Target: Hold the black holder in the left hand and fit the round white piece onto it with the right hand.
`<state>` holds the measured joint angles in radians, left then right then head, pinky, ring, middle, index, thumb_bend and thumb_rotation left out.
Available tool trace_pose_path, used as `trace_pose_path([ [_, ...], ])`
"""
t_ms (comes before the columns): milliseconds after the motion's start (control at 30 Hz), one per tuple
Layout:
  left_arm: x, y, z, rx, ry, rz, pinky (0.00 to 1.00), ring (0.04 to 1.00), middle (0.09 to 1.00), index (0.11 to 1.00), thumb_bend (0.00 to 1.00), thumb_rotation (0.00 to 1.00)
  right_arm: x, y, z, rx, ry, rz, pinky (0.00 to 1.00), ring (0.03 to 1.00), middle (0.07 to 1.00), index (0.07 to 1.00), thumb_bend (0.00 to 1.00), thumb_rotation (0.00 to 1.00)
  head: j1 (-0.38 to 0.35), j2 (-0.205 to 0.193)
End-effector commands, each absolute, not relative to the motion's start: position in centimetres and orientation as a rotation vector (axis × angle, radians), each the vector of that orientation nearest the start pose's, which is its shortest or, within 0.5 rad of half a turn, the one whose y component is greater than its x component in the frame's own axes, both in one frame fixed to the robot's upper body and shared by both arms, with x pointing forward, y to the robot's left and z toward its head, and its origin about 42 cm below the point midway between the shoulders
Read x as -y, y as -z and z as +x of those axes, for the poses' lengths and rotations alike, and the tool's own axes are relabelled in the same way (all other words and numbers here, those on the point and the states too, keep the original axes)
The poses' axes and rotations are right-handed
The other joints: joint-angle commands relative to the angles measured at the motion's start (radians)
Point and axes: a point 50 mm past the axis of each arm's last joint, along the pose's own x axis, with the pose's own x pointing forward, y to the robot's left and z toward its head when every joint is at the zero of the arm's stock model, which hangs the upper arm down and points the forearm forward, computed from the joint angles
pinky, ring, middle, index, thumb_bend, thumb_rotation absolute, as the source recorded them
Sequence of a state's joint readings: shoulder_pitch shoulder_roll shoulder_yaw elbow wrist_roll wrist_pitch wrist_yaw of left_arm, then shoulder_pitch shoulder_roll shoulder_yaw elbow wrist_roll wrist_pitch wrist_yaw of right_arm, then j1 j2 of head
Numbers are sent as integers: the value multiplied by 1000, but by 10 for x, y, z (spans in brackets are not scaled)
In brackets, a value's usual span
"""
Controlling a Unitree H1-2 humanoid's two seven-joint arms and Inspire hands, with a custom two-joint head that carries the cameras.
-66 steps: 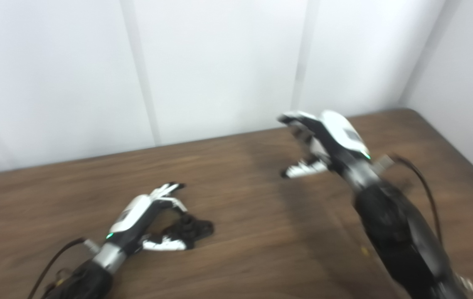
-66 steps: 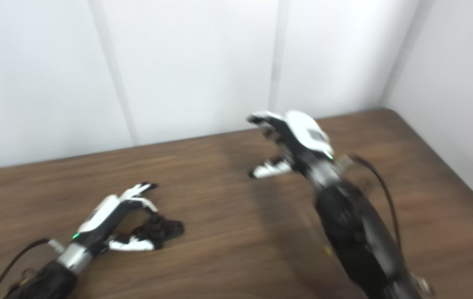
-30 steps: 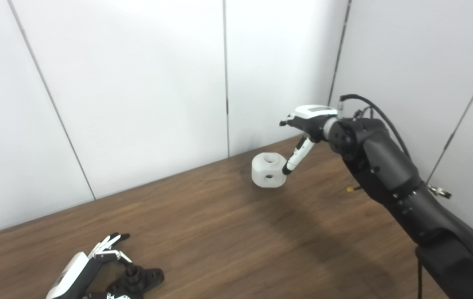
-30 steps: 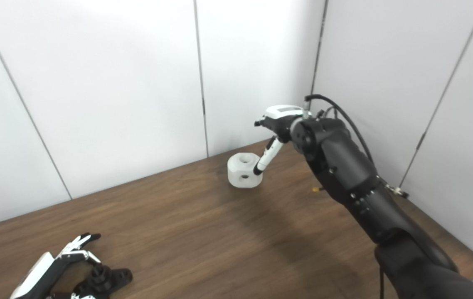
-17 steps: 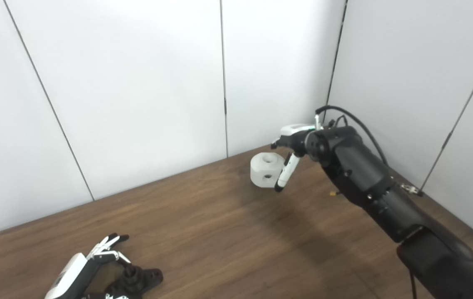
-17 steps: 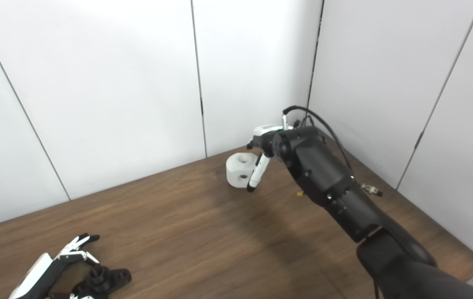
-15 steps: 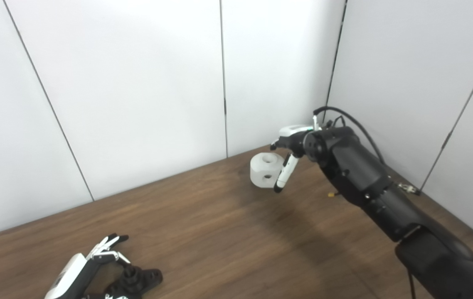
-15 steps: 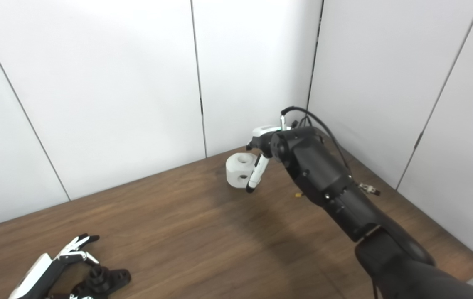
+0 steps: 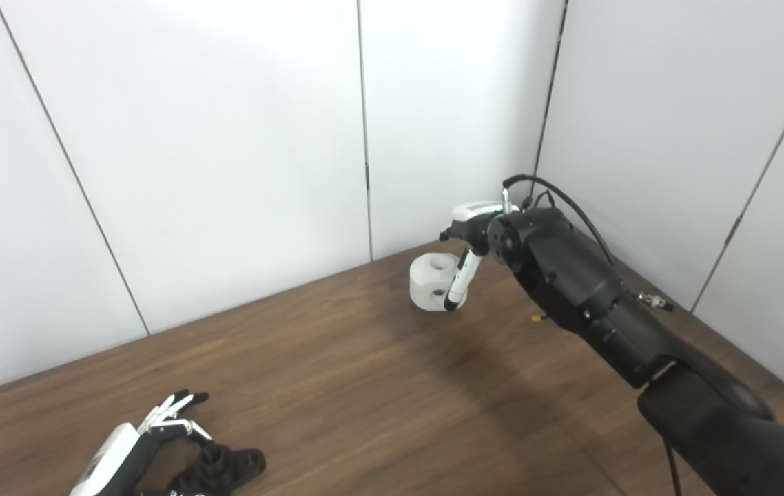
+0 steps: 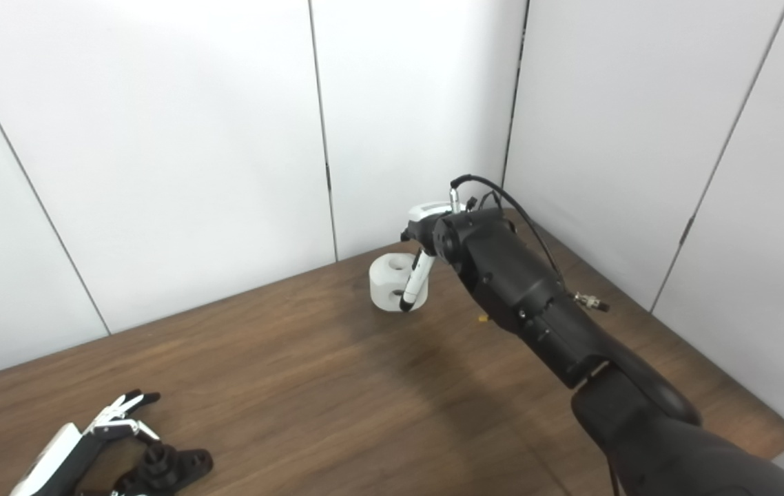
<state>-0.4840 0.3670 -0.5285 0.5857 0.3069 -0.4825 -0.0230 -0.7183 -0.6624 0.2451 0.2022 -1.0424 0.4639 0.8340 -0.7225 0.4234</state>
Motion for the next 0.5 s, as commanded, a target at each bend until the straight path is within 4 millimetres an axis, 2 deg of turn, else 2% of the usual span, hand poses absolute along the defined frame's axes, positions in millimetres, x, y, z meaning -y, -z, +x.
trace_pose_path([
  [0,-242,-52,371,125,689,842,996,1000,924,482,522,50,374,-344,461,-440,15,-1560,838,961,992,930,962,385,0,1],
  [200,-242,-53,372,125,690,837,999,1000,923,482,521,50,380,-344,462,-438,53,-1572,819,960,981,927,917,369,6,4],
  [333,-242,-53,371,127,690,838,990,1000,920,482,522,49,378,-339,465,-417,57,-1600,785,930,963,909,881,360,7,7],
  [467,-242,-53,369,128,691,832,999,1000,919,482,521,49,372,-329,471,-391,46,-1587,781,923,955,889,891,350,12,8],
])
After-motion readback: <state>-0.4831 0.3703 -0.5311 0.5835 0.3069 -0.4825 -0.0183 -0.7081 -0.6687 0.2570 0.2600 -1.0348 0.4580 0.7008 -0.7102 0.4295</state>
